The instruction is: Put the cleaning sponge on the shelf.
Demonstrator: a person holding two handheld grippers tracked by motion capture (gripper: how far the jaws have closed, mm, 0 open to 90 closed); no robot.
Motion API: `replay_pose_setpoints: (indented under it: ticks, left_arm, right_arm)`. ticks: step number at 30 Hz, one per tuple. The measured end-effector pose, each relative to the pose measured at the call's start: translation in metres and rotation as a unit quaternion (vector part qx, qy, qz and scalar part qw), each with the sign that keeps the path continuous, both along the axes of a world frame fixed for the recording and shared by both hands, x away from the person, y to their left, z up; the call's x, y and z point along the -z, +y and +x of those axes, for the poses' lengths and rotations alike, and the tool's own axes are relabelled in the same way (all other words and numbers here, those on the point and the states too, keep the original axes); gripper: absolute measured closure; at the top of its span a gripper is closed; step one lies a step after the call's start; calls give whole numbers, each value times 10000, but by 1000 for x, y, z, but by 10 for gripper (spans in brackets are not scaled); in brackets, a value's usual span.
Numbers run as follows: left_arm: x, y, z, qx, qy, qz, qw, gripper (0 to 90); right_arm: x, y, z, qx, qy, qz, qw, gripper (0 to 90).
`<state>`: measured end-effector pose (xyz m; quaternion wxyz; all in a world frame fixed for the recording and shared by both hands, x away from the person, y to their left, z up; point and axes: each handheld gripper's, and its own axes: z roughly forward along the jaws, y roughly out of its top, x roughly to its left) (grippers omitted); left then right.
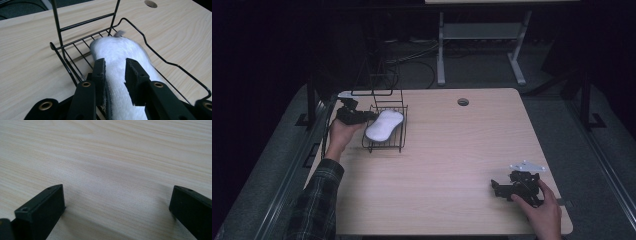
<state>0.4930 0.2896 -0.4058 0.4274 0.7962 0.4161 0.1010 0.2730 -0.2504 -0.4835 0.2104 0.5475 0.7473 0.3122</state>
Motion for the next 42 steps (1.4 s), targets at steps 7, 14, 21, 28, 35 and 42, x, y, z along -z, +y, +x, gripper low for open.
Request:
replay_pose_setpoints:
  ticks: [7,14,21,28,35,42]
  left_arm:
    - [-2,2,-2,-20,15,19,10000,655]
    - [-8,1,-8,65,50,120,9999,478]
    - [-12,-1,-23,104,-23,195,9998,345]
    - [-6,2,-39,130,-44,334,9993,247]
    - [-3,3,-56,149,-22,443,9989,180]
    - [-2,4,-72,134,-8,609,9981,140]
  right_arm:
    - [0,0,0,0,0,-3,10000,0]
    - [0,0,0,3,2,2,10000,0]
    - [0,0,0,2,1,0,10000,0]
    - [0,0,0,3,3,1,10000,0]
    - [0,0,0,3,1,-1,10000,0]
    - [0,0,0,1,1,-2,10000,0]
